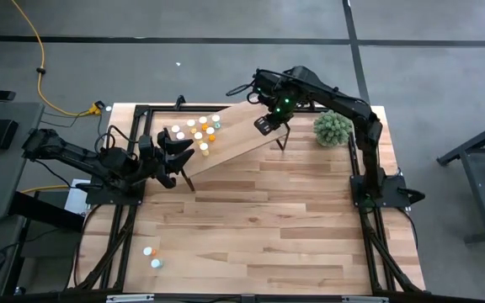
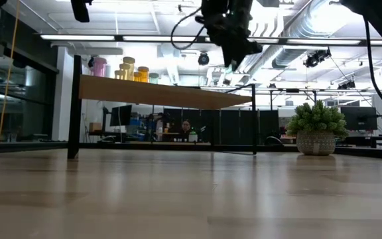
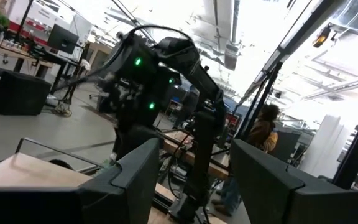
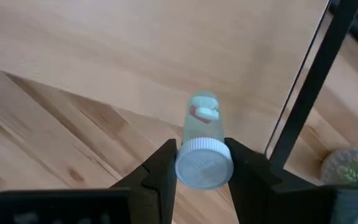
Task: Pick and place medicine bottles onto shelf by color
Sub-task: Put the right blue pill bottle on the shelf aligned with the other blue pill bottle
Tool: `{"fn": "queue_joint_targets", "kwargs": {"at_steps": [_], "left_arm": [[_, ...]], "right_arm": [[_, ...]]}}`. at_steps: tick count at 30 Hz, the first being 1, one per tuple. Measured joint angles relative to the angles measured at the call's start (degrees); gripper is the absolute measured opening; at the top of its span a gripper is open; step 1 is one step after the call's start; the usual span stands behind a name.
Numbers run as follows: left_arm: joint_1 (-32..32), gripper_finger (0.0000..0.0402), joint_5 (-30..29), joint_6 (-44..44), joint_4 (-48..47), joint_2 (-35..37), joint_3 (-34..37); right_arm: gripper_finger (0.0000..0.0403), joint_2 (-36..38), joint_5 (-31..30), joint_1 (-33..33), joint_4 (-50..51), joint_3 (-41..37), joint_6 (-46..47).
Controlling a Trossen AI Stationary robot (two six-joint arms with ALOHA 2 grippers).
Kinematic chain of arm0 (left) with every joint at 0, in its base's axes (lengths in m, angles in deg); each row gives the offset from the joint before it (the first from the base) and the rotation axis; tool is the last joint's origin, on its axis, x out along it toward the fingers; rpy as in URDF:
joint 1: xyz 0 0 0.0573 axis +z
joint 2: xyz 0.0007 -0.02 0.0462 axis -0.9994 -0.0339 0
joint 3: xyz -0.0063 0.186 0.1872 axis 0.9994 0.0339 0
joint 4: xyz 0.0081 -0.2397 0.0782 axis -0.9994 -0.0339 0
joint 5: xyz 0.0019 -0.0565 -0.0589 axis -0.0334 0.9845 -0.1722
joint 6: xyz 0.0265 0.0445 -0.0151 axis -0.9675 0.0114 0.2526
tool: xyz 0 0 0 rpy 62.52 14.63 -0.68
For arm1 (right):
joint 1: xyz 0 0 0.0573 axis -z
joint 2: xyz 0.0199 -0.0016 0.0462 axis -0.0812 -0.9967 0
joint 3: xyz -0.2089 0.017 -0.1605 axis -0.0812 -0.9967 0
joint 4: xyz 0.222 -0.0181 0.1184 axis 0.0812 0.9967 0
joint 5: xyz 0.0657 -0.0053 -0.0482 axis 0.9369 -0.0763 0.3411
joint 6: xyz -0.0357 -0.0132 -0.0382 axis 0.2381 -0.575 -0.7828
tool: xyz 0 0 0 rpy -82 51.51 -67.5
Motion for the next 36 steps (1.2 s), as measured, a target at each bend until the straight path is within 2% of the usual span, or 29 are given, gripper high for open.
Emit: {"fn": "queue_joint_targets", "kwargs": {"at_steps": [8,25,36], "left_arm": [[-0.09,0.0188,0.0,-0.09,-0.22,0.0,-0.02],[-0.09,0.0188,-0.02,-0.13,-0.85,0.0,-0.02],[-0.11,0.0188,0.0,-0.15,-0.85,0.0,0.0]], "right_arm": [[0.0106,2.67,-0.17,0.38,0.21,-8.22,0.09],[0.0108,2.54,-1.38,0.77,-2.17,-8.47,-1.59],[0.0162,2.54,-2.93,0.79,-2.76,-8.47,-1.55]]}}
